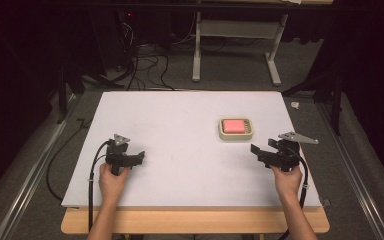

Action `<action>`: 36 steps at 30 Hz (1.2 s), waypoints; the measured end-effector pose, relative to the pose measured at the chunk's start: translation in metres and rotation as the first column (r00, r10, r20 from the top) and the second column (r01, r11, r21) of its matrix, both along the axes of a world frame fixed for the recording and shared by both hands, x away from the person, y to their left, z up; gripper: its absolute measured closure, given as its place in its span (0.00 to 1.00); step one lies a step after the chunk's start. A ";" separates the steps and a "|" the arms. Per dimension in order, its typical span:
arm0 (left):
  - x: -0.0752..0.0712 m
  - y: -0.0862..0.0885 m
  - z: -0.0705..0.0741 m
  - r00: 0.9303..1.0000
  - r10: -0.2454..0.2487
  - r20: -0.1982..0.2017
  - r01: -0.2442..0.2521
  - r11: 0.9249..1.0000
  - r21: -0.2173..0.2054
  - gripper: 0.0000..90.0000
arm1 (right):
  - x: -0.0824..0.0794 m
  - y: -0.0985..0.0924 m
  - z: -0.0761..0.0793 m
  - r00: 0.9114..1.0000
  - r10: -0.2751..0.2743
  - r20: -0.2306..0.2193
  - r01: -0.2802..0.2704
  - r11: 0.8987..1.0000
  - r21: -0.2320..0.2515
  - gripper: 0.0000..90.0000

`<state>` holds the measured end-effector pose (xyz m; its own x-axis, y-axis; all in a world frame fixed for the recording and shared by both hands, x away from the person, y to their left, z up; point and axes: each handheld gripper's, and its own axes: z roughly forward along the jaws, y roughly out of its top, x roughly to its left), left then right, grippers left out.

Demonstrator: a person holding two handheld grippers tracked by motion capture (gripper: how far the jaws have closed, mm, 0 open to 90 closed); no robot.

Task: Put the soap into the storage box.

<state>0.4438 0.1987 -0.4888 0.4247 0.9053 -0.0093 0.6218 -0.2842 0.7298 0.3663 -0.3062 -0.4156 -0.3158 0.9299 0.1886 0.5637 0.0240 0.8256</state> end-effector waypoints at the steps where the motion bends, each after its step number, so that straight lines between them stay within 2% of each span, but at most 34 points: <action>1: 0.000 0.000 0.000 1.000 0.000 0.000 0.000 1.000 0.000 0.17 | -0.001 0.001 -0.003 1.000 0.003 -0.003 -0.003 1.000 0.003 0.24; 7: 0.000 0.000 0.000 1.000 0.000 0.000 0.000 1.000 0.000 0.17 | -0.004 0.002 -0.009 1.000 0.009 -0.004 -0.009 1.000 0.014 0.24; 13: 0.000 0.000 0.000 1.000 0.000 0.001 0.000 1.000 -0.001 0.17 | -0.009 0.006 -0.015 1.000 0.021 -0.011 -0.020 0.999 0.049 0.24; 19: 0.000 0.000 0.000 1.000 0.000 0.000 0.000 1.000 0.000 0.17 | -0.010 0.012 -0.023 0.999 0.031 -0.024 -0.029 0.998 0.056 0.25; 29: 0.000 0.000 0.000 1.000 0.000 0.000 0.000 1.000 0.000 0.17 | -0.010 0.021 -0.032 0.998 0.047 -0.040 -0.045 0.998 0.037 0.26; 36: 0.000 0.000 0.000 1.000 0.000 0.000 0.000 1.000 0.000 0.17 | -0.005 0.033 -0.039 0.996 0.061 -0.058 -0.061 0.998 0.006 0.26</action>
<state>0.4438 0.1987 -0.4888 0.4246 0.9053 -0.0094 0.6219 -0.2841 0.7297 0.3612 -0.2728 -0.4550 -0.3602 0.9085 0.2116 0.6080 0.0566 0.7919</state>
